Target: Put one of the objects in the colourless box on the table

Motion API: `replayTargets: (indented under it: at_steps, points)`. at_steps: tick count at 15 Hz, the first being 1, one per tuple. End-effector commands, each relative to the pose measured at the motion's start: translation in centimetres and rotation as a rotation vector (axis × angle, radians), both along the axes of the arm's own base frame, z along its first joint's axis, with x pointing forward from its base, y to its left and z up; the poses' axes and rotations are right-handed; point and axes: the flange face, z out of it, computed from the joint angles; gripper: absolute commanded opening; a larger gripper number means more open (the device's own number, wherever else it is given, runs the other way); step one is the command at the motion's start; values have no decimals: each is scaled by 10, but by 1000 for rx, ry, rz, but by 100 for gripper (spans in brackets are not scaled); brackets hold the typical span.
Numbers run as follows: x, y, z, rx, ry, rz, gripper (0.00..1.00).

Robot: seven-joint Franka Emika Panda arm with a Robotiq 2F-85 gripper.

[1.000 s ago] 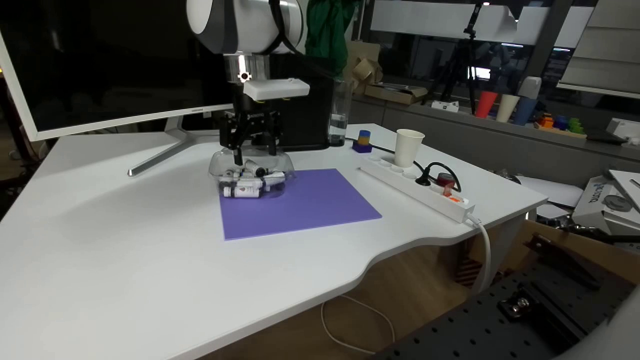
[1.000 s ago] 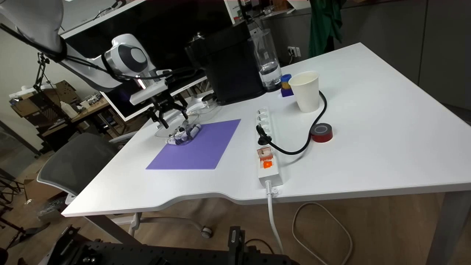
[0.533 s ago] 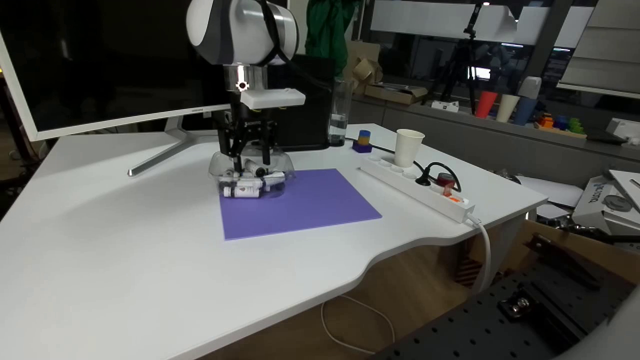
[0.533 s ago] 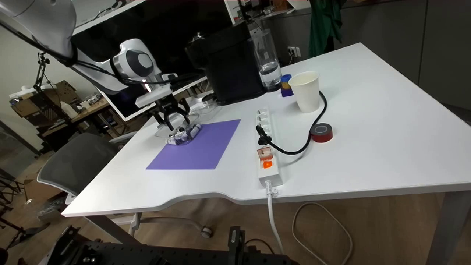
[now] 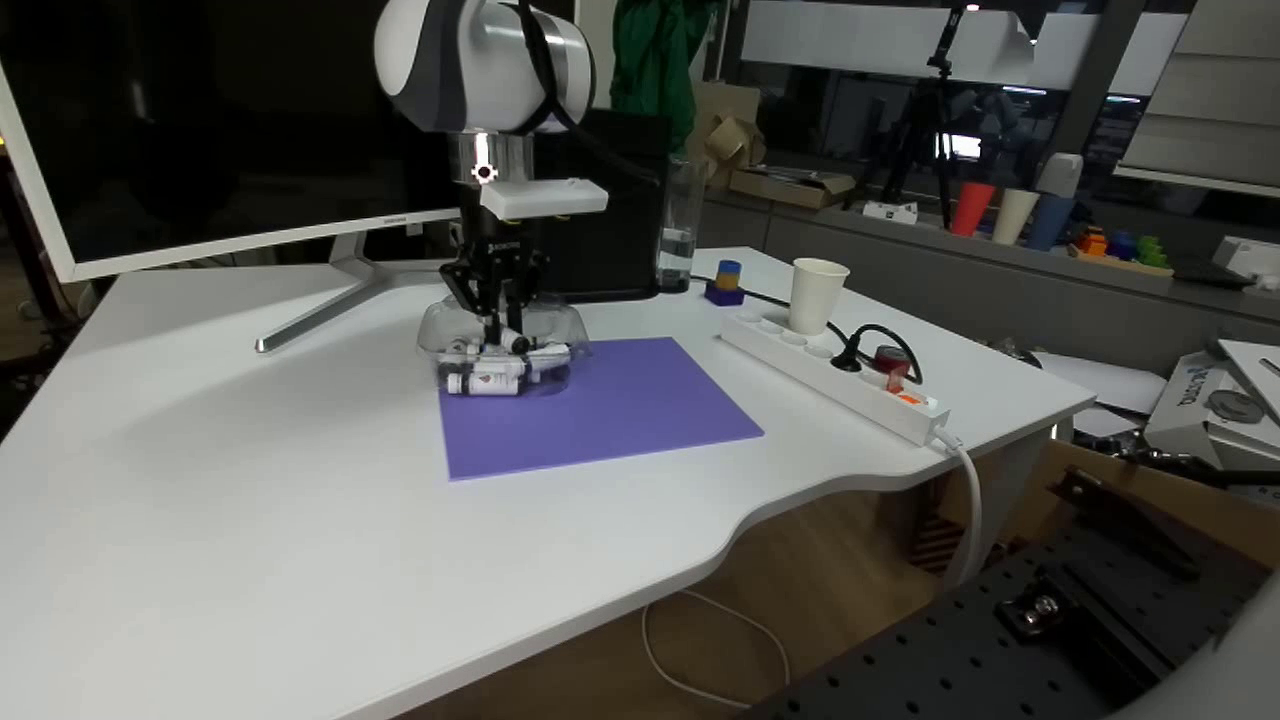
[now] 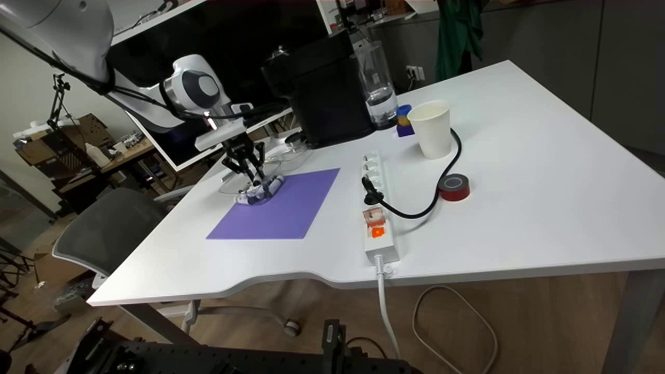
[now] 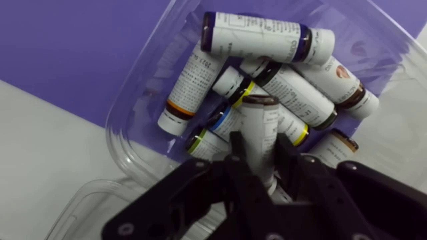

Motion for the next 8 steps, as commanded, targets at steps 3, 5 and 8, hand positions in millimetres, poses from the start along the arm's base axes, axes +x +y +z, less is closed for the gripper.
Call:
replayTargets:
  at_steps: [3,5,8]
  points:
    - [-22,-11,37,1,-7,-32,7]
    - [-42,-19,52,-5,-5,-56,7]
    - [-72,-40,70,-16,-4,-127,7]
